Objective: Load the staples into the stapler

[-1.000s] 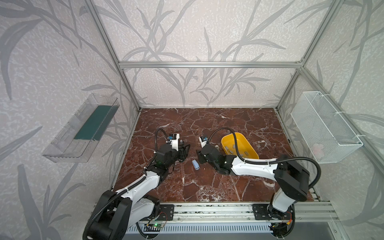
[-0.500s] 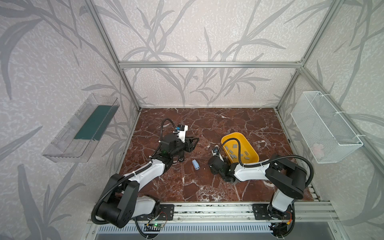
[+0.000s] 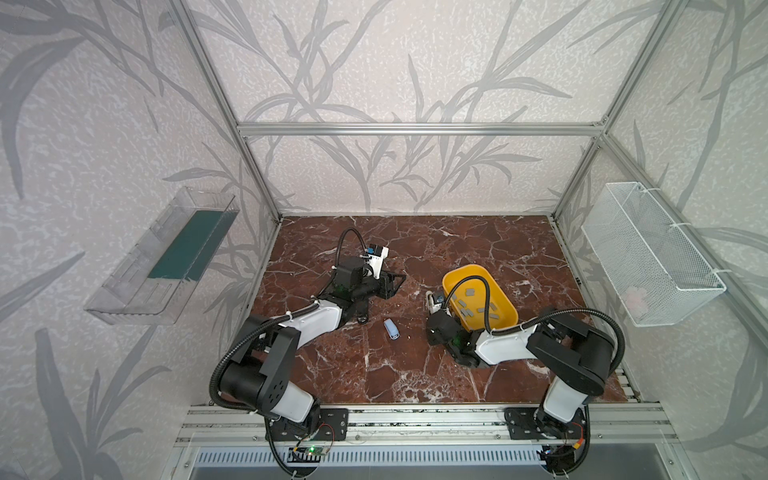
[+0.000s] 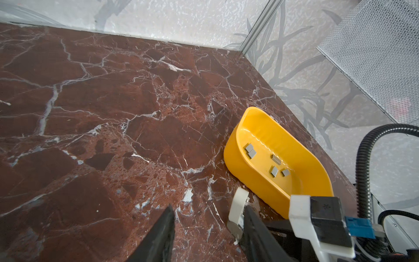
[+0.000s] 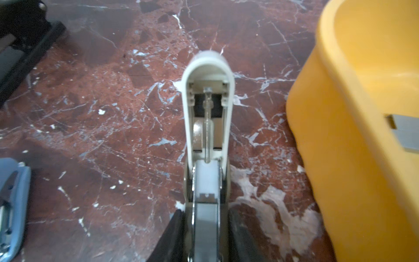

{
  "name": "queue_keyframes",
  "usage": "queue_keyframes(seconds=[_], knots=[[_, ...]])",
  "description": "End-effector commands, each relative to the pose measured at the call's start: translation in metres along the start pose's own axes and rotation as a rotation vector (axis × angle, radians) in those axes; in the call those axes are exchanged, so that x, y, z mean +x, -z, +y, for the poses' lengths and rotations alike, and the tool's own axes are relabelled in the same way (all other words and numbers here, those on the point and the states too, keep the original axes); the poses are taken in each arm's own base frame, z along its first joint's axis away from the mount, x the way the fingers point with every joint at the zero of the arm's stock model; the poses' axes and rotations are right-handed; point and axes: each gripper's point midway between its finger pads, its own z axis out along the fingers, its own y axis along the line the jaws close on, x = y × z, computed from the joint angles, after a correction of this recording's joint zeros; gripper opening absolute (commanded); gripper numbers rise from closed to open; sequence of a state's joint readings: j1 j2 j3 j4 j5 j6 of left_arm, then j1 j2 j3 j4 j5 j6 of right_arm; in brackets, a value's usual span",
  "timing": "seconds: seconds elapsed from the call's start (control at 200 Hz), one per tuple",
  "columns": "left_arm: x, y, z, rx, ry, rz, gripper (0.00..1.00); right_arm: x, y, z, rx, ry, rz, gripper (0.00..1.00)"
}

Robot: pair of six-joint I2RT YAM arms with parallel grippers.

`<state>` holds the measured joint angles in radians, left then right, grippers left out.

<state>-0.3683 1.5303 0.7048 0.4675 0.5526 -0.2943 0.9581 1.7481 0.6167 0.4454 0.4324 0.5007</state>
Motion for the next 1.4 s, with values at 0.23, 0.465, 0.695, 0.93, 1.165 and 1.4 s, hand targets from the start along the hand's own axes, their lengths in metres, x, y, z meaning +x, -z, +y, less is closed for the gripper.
queue_keyframes(seconds=[0.23,0.465,0.695,0.93,1.165,1.4], knots=[[0.018,-0.009,0.005,0.004,-0.064,0.071,0.50,0.034,-0.002,0.032,-0.225,0.168,0.084,0.47],[0.021,-0.015,0.006,0.022,-0.054,0.076,0.48,0.049,0.008,0.022,-0.234,0.193,0.091,0.56],[0.028,-0.020,0.015,-0.019,-0.053,0.099,0.47,0.053,0.001,0.023,-0.238,0.214,0.077,0.41],[0.044,-0.033,0.025,-0.057,-0.086,0.152,0.47,0.053,0.001,0.026,-0.255,0.224,0.065,0.35],[0.054,-0.047,0.030,-0.069,-0.106,0.182,0.45,0.050,0.000,0.025,-0.249,0.226,0.050,0.34],[0.063,-0.048,0.005,0.032,-0.175,0.188,0.44,0.043,-0.001,0.034,-0.277,0.227,0.042,0.34]])
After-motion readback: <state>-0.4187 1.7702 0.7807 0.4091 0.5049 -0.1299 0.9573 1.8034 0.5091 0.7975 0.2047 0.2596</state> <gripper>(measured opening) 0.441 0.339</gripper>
